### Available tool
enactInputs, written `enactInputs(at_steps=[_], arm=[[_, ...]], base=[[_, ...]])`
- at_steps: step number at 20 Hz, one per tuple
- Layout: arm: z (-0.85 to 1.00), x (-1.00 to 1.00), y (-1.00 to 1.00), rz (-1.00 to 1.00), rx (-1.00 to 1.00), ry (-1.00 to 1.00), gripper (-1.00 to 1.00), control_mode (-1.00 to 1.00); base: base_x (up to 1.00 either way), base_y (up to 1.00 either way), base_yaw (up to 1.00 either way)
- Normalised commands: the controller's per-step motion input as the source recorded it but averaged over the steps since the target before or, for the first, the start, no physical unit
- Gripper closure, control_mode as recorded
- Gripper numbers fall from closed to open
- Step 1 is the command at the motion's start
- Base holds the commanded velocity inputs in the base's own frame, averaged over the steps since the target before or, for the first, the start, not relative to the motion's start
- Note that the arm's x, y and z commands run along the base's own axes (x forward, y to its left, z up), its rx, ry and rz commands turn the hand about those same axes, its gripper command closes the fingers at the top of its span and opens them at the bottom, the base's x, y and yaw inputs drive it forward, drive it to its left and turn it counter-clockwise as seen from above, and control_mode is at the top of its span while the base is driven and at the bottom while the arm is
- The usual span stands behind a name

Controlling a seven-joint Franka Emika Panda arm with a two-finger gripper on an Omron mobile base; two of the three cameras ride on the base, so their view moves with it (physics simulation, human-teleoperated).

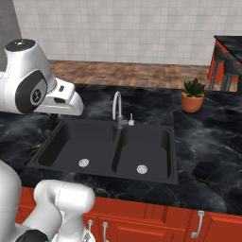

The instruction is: Pick up the dish brush and bar soap from the sink, and place them back in the cabinet, and close the cabinet door.

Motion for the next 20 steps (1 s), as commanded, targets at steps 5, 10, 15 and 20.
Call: enactInputs(at_steps=[5, 10, 15, 20], arm=[[0.00, 0.00, 0.00, 0.00, 0.00, 0.00, 1.00, 1.00], [0.00, 0.00, 0.00, 0.00, 0.00, 0.00, 1.00, 1.00], [0.00, 0.00, 0.00, 0.00, 0.00, 0.00, 1.00, 1.00], [0.00, 0.00, 0.00, 0.00, 0.00, 0.00, 1.00, 1.00]], base=[[-0.37, -0.09, -0.12], [-0.41, -0.02, -0.41], [-0.29, 0.00, -0.56], [-0.16, -0.02, -0.62]])
